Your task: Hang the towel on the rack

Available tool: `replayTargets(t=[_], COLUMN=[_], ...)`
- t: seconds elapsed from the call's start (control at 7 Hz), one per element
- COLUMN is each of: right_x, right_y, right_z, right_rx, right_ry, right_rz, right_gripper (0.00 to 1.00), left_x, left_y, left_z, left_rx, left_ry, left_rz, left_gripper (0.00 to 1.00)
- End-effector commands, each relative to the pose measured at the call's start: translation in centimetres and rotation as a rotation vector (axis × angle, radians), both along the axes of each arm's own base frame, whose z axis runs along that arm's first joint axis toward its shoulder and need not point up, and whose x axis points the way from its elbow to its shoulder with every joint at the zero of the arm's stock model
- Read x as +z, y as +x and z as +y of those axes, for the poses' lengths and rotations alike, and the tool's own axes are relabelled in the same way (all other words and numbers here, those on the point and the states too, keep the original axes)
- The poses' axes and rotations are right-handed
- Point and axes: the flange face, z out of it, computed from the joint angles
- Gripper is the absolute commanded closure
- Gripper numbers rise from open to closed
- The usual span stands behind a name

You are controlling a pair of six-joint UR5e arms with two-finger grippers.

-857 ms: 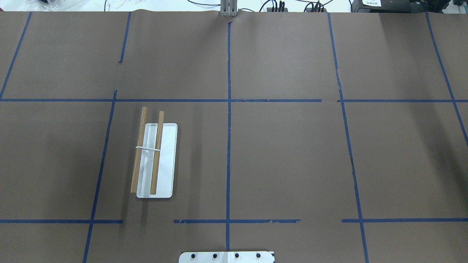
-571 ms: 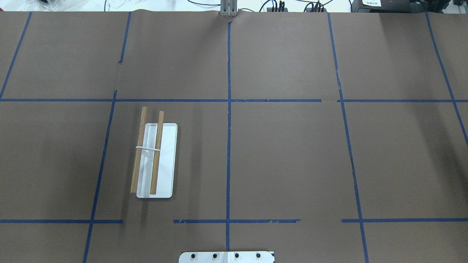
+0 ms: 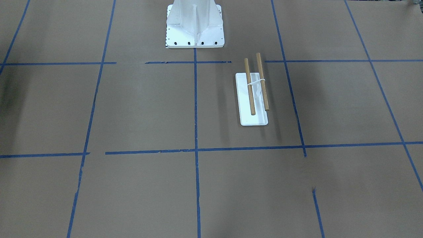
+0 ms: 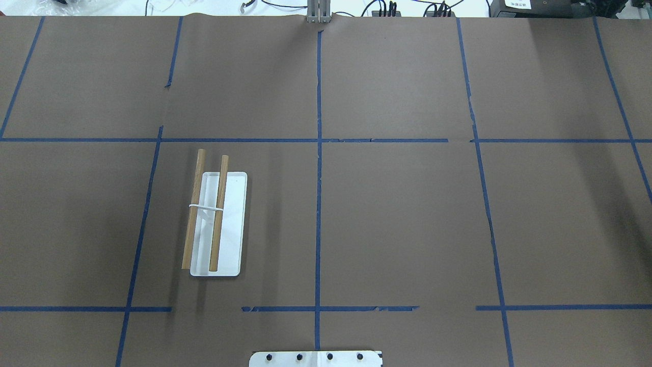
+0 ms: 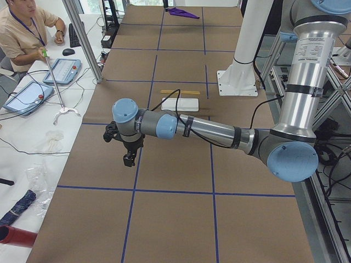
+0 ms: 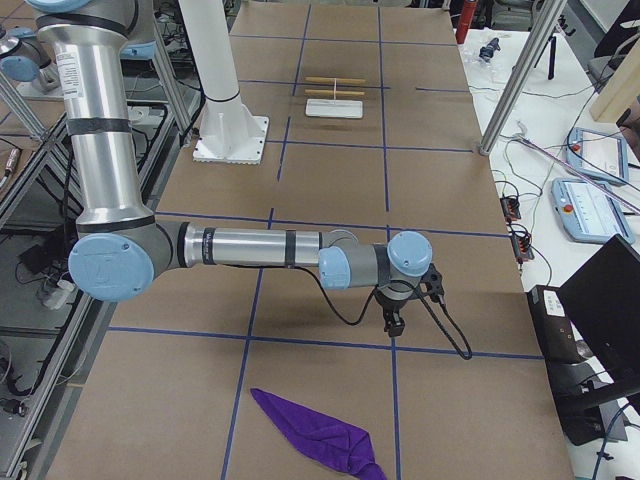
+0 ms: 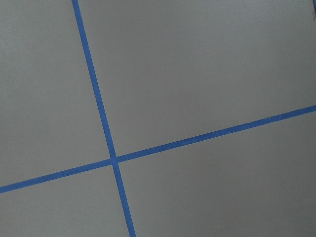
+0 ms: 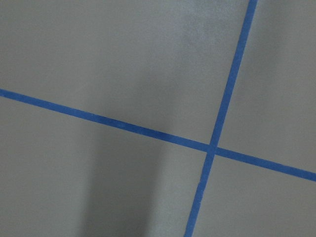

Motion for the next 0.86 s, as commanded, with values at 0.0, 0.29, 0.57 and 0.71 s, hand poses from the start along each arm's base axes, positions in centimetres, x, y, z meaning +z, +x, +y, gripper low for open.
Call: replayTargets(t=[0.0, 0.29, 0.57, 0.71], right_x=[5.1, 9.4, 11.9, 13.9], right_y=[0.9, 1.9, 3.0, 3.1], right_z=[3.6, 5.1, 5.5, 6.3], right_rx=[0.012, 0.059, 0.074, 0.072], right_ry=[0.018, -0.076, -0.128, -0.17], right_rz=[0.074, 0.186, 0.194, 0.199], right_gripper=[0.0, 0.0, 0.05, 0.1], left_x=[0.0, -0.3, -0.7, -1.0], left_y=[0.4, 0.4, 0.5, 0.4], left_z=[-0.3, -0.1, -0.3, -0.3], left_rx=[0.004, 0.006, 0.007, 0.006], left_ry=[-0.005, 0.002, 0.008, 0.013], left_rz=[0.001, 0.005, 0.005, 0.007], left_gripper=[0.0, 0.0, 0.0, 0.0])
